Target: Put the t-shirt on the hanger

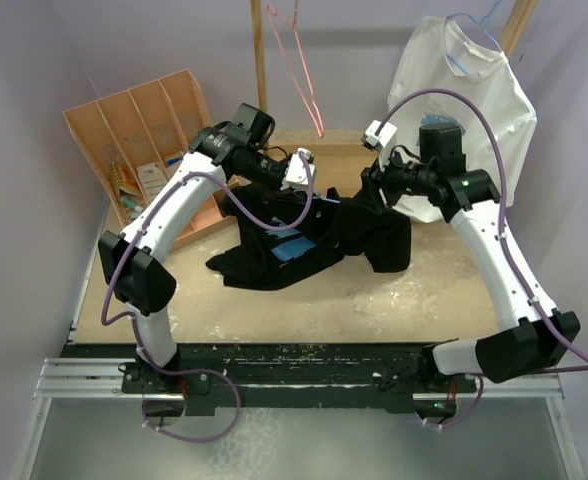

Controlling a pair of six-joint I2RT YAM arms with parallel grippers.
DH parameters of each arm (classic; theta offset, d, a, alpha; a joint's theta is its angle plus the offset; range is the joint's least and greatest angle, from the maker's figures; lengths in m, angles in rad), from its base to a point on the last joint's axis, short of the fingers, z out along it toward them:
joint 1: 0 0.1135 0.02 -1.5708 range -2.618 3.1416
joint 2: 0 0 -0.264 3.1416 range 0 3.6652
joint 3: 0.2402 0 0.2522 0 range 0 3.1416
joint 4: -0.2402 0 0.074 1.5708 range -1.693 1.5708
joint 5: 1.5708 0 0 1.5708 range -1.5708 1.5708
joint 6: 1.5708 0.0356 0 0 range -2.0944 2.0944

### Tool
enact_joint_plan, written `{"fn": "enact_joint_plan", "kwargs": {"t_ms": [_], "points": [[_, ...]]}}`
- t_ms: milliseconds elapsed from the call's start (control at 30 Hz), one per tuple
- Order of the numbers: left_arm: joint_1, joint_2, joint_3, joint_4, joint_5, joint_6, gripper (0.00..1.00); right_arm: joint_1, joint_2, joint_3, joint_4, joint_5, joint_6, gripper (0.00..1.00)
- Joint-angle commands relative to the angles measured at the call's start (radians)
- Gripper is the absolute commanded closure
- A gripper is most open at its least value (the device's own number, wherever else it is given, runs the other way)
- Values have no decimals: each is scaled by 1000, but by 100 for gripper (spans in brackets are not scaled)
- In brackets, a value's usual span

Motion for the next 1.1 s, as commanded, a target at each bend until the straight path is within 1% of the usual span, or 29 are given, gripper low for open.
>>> {"fn": "enact_joint_plan", "kwargs": {"t_ms": [0,67,200,400,500,567,600,833,1067], "points": [[-2,-27,60,22,14,41,100,-2,10,0,0,-26,-26,47],[-2,-25,59,24,9,41,100,-3,23,0,-9,-22,-31,50],[-2,-21,56,24,7,39,100,-3,49,-2,-15,-46,-54,62],[-2,-16,57,32,7,29,100,-1,67,-7,-25,-67,-71,76],[-3,-13,60,41,10,19,100,0,65,-11,-27,-79,-72,88],[-2,-11,59,47,12,13,100,0,61,-10,-34,-83,-78,99],[-2,-10,57,49,10,10,100,0,54,-10,-33,-80,-78,100],[-1,-7,37,114,-23,-41,100,0,-38,-34,4,-82,-41,100],[3,8,32,216,-67,-160,100,1,-108,-90,48,-47,24,100]]}}
